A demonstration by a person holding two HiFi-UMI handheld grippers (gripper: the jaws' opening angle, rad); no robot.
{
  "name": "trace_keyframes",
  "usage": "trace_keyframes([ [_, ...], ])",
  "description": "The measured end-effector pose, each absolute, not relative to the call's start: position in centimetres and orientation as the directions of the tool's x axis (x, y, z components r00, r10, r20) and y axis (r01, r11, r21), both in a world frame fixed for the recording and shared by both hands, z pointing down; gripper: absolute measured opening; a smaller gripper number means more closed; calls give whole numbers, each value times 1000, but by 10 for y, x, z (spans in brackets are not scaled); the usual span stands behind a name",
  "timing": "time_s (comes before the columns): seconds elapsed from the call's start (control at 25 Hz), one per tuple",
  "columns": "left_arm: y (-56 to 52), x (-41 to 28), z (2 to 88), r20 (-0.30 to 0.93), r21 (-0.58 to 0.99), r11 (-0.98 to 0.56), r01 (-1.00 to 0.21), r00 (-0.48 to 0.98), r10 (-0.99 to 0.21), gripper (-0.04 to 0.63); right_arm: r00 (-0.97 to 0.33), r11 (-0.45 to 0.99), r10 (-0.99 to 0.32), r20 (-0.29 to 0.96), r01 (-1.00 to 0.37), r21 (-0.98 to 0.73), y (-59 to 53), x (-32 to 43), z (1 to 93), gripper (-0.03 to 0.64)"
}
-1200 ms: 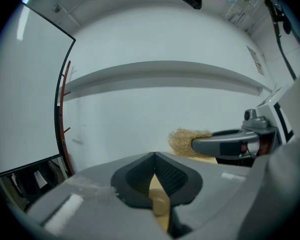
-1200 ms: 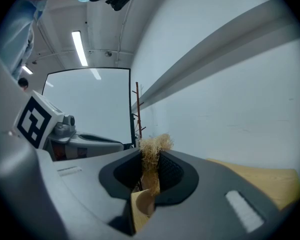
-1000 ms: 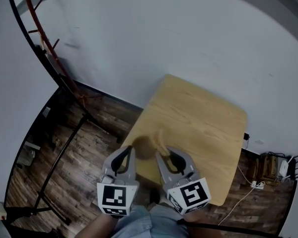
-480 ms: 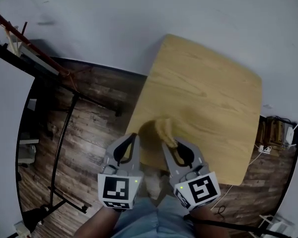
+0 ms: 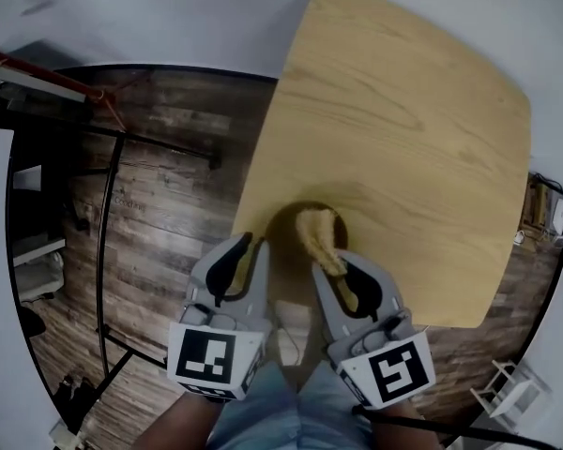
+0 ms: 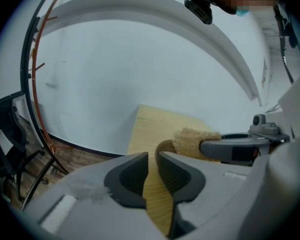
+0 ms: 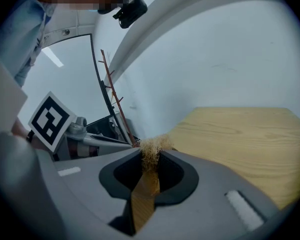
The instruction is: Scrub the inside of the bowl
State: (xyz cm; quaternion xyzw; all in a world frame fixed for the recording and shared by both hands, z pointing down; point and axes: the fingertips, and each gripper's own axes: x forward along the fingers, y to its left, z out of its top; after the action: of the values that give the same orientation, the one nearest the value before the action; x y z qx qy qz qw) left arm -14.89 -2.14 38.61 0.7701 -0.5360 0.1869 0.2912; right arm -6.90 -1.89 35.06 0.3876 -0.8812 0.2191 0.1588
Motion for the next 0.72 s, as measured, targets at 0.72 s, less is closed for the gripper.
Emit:
trace_keyframes([
  [0.72,-22,-143,408,635,353,-243,-904,422,-647,80,-634,588,-594,496,-763,-271,-21,-83,379,61],
])
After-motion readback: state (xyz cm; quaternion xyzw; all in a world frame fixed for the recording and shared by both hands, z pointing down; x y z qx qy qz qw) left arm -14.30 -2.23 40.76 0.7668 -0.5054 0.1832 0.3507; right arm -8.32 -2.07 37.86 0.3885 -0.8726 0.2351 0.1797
